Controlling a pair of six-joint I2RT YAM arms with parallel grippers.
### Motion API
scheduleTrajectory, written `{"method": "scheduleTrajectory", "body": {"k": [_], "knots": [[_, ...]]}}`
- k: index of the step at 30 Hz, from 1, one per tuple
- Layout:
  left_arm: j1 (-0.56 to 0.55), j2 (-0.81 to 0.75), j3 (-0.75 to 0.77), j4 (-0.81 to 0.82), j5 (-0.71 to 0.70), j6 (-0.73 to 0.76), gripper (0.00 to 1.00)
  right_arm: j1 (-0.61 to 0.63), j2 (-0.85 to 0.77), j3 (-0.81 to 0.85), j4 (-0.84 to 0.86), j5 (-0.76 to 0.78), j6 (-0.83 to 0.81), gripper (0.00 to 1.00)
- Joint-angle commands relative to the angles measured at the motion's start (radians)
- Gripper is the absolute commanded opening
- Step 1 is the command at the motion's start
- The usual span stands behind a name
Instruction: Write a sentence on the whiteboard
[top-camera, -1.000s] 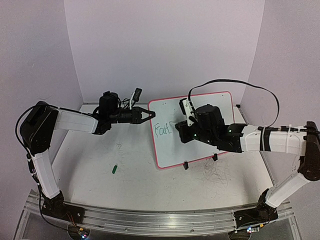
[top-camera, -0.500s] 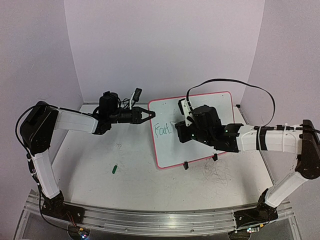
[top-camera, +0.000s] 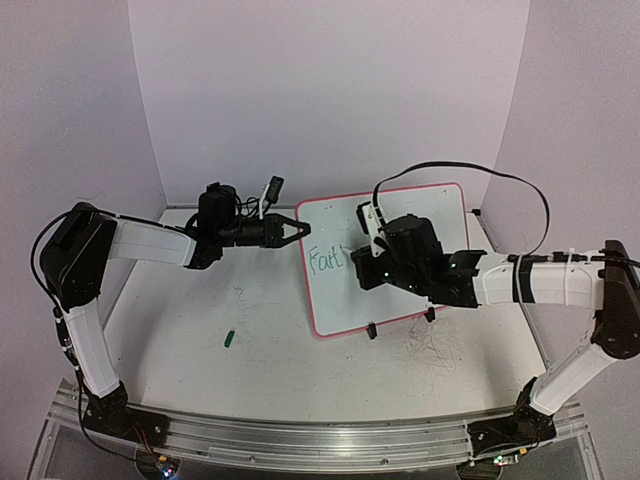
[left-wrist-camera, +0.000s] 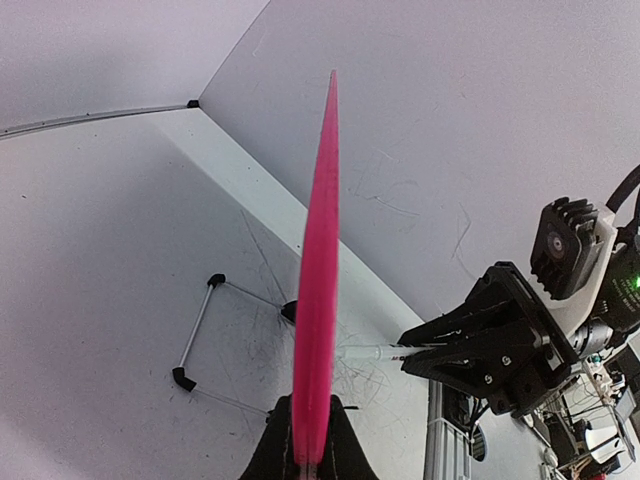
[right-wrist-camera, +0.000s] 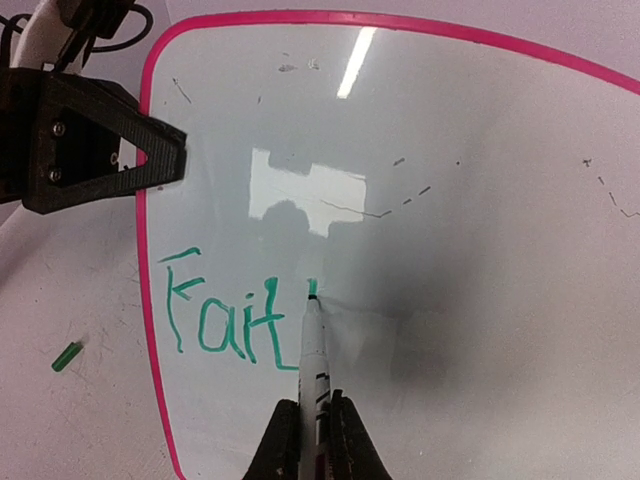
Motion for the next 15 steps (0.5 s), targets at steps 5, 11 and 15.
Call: {"method": "scheduleTrajectory", "body": {"k": [5,11,15], "knots": [[-0.015,-0.005,0.030,-0.015,0.004,0.016,0.00,-0.005,-0.036,-0.047,-0.033,0.005,0.033,0.00],[-0.016,-0.003,0.028,-0.015,0.004,0.017,0.00,-0.005,-0.050,-0.074,-0.038,-0.013,0.045,0.00],[-0.016,-0.005,0.028,-0.015,0.004,0.017,0.00,-0.003,-0.055,-0.089,-0.040,-0.023,0.053,0.00]]}}
